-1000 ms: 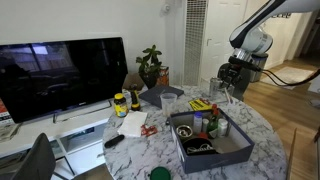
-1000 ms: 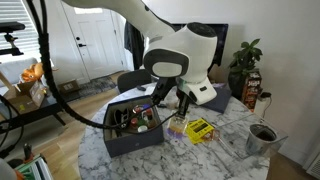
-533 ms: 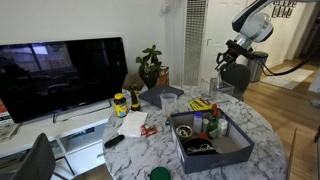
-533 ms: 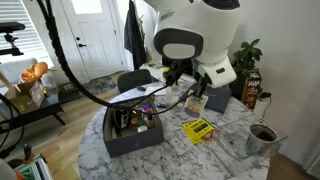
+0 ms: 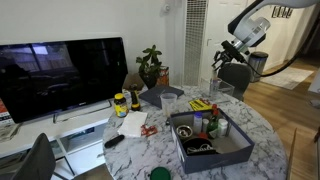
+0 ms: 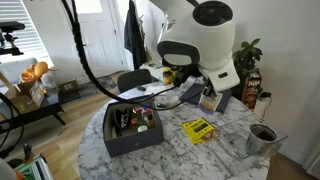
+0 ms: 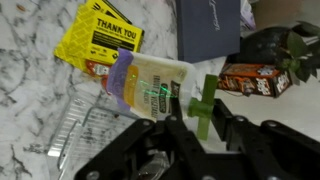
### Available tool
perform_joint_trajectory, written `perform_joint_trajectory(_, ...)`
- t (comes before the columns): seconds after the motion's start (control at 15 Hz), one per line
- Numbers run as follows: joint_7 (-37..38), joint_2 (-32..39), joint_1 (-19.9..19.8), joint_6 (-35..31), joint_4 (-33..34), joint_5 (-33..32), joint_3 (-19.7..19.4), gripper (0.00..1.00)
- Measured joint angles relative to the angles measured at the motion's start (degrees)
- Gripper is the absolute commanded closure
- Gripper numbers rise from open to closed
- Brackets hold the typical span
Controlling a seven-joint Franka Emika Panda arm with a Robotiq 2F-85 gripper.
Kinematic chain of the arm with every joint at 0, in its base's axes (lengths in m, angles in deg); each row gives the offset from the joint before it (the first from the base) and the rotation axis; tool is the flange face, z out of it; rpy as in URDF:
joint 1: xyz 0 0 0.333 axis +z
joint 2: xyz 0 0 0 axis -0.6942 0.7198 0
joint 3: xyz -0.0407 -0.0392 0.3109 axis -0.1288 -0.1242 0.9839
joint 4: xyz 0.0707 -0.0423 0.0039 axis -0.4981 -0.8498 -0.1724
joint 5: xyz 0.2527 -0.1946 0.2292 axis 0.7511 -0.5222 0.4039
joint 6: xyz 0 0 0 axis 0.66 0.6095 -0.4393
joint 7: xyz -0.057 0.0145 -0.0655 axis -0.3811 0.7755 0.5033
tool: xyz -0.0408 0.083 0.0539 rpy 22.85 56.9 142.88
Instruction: Put the white and purple packet in the clear container
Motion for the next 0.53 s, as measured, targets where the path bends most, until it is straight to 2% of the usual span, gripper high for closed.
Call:
perform_joint_trajectory(0.27,-9.78,5.32,-0.89,-11.57,5.66,16.83,1.81,0.89)
perform_joint_trajectory(0.53,-23.58,11.0,-2.1,-22.19,13.13,32.47,2.47,0.89)
